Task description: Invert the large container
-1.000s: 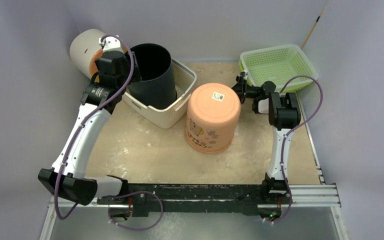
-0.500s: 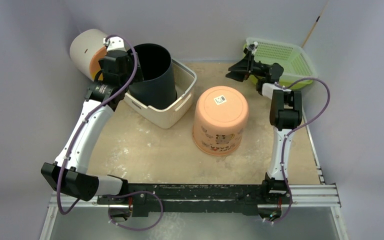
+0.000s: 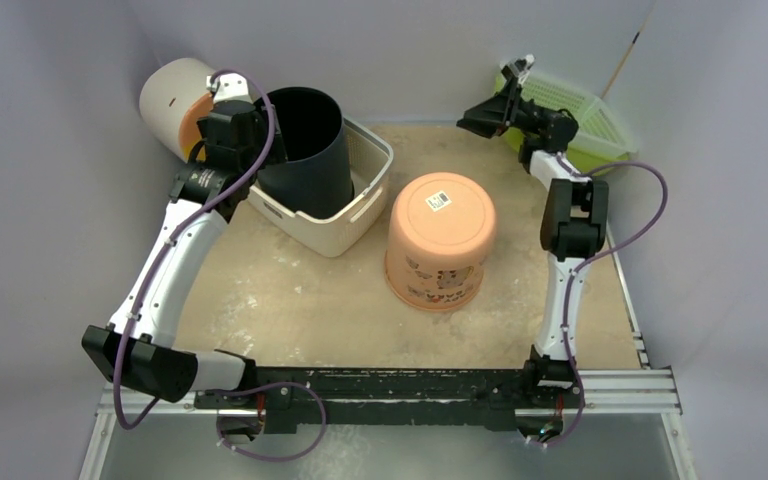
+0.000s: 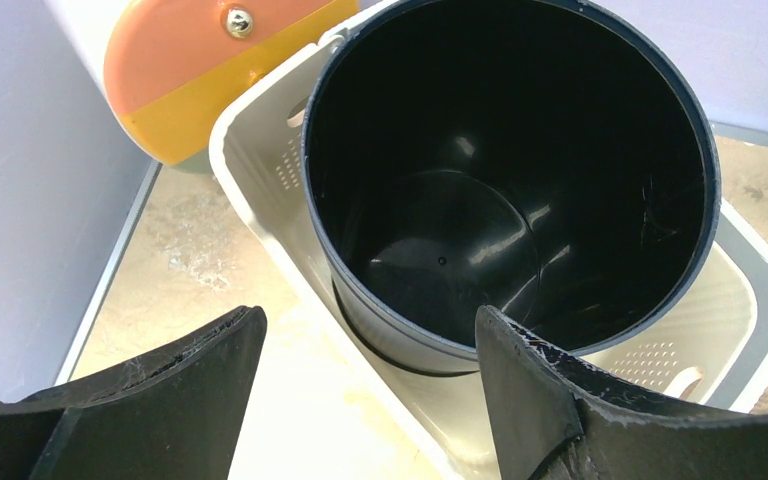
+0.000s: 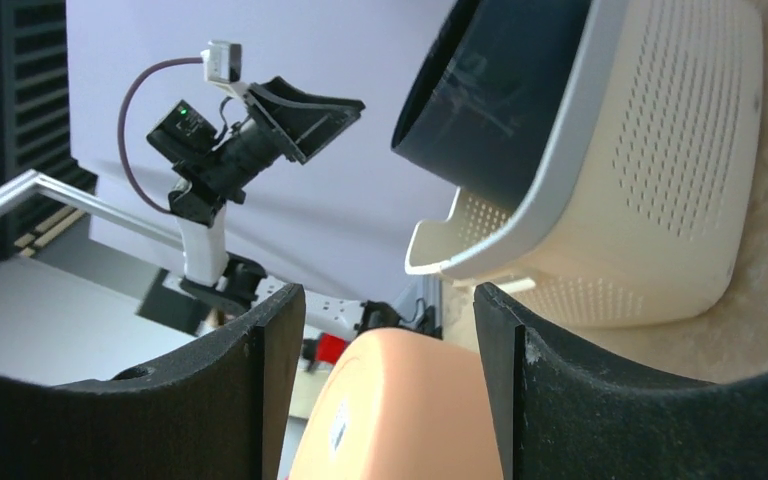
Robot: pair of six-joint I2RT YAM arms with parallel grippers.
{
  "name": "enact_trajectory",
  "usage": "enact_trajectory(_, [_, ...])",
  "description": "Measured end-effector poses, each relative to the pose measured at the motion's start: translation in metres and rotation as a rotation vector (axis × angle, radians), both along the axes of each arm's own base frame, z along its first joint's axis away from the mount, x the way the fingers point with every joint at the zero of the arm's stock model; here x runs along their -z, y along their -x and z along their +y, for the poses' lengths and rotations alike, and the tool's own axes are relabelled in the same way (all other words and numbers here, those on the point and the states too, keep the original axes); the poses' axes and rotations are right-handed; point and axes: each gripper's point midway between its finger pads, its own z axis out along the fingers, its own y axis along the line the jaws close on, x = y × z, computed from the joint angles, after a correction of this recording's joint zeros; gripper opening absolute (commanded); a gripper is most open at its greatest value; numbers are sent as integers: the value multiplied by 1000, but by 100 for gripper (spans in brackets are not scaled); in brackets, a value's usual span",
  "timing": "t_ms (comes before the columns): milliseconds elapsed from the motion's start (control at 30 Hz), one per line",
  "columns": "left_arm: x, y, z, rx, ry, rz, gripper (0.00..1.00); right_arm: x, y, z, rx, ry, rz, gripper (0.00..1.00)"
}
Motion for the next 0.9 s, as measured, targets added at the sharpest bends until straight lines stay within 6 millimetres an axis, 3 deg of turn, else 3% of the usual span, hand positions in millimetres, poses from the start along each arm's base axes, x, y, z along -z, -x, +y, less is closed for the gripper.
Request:
enact_trajectory(200, [0, 0, 0, 2, 2, -1, 77, 58, 11, 30, -73, 4, 224, 66])
enact_trajectory(333, [-1, 1, 0, 2, 3, -3, 77, 68, 25, 58, -143, 23, 264, 66])
enact_trajectory(500, [-5, 3, 0, 2, 6, -13, 77, 68, 36, 81, -190, 30, 263, 67])
enact_trajectory(667, [-7, 4, 0, 2, 11, -20, 77, 61, 36, 78, -184, 26, 251, 67])
enact_trajectory(767, [-8, 5, 0, 3, 12, -21, 77, 45, 41, 78, -183, 27, 220, 68])
enact_trajectory(900, [-8, 4, -1, 7, 14, -21, 77, 4, 55, 76, -181, 24, 119, 69])
